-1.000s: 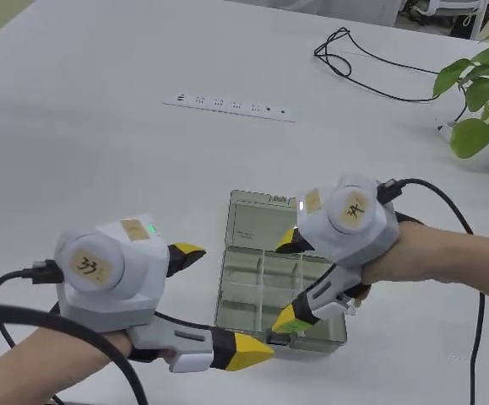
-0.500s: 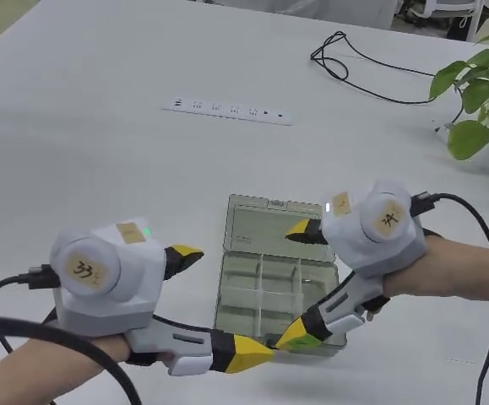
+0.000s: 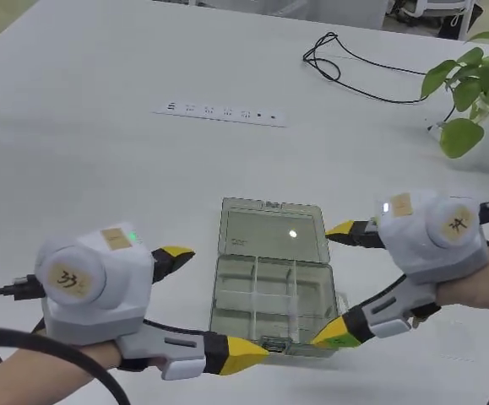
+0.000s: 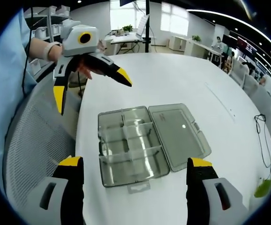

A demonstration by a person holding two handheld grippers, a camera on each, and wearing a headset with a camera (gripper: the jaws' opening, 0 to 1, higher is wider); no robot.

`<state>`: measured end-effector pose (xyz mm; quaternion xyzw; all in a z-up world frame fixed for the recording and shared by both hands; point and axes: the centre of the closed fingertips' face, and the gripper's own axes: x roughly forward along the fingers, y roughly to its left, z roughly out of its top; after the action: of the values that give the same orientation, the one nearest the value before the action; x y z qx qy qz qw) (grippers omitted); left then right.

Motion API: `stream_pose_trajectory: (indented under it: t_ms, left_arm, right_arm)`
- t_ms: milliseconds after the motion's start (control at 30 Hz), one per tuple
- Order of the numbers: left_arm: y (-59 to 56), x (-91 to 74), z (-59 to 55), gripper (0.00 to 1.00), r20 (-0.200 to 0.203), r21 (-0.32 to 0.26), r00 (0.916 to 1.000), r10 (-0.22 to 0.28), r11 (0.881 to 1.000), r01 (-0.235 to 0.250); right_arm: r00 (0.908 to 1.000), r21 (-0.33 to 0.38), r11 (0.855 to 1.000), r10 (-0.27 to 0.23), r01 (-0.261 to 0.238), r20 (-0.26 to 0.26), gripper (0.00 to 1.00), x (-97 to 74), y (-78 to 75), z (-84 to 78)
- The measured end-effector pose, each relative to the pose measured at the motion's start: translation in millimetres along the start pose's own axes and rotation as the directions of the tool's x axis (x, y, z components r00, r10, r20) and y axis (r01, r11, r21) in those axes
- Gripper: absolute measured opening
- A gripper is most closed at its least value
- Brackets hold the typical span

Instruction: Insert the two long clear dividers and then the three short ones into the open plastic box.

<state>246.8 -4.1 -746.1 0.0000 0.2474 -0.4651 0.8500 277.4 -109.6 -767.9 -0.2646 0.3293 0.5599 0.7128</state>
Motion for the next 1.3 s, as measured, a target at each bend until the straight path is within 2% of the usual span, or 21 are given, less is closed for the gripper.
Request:
stream_pose_trajectory:
  t_ms: [367, 567, 633, 733, 867, 1000, 1100, 1300]
  left_arm:
    - [-3.2, 1.2, 1.8, 1.0, -0.004, 0.022, 0.9999, -0.011, 1.0, 0.011]
    - [-3.2, 1.2, 3.5, 1.0, -0.004, 0.03, 0.9999, -0.009, 1.0, 0.009]
    - [-2.2, 0.6, 4.5, 1.0, 0.0, 0.029, 1.0, -0.003, 1.0, 0.003]
    - [-1.2, 0.0, 3.8, 1.0, -0.004, 0.028, 1.0, 0.002, 1.0, -0.002]
    - [-0.8, -0.5, 2.9, 1.0, -0.01, 0.031, 0.9999, 0.005, 1.0, -0.005]
    - [-1.2, 0.1, 2.0, 1.0, -0.014, 0.029, 0.9999, 0.007, 1.0, -0.007]
    - [-2.6, 0.8, 1.4, 1.0, -0.016, 0.028, 0.9999, 0.006, 1.0, -0.006]
    - [-3.7, 0.0, -0.9, 1.0, -0.022, 0.024, 0.9997, 0.009, 1.0, -0.009]
  right_arm:
    - [0.9974, 0.079, 0.995, -0.064, 0.066, -0.033, 0.91, -31.2, -7.8, -47.7]
    - [0.9956, 0.097, 0.992, -0.077, 0.082, -0.054, 0.9, -43.0, -9.1, -70.1]
    - [0.9932, 0.106, 0.99, -0.087, 0.095, -0.078, 0.9, -48.2, -11.4, -83.5]
    - [0.9915, 0.114, 0.988, -0.09, 0.1, -0.094, 0.89, -53.2, -11.2, -94.5]
    - [0.9848, 0.117, 0.988, -0.082, 0.101, -0.153, 0.86, -61.5, -10.2, -118.7]
    - [0.9785, 0.112, 0.989, -0.077, 0.1, -0.191, 0.85, -66.8, -12.3, -134.8]
    - [0.9694, 0.096, 0.991, -0.064, 0.089, -0.237, 0.84, -69.9, -13.4, -148.4]
    - [0.9571, 0.062, 0.997, -0.029, 0.048, -0.288, 0.79, -71.2, -12.1, -161.0]
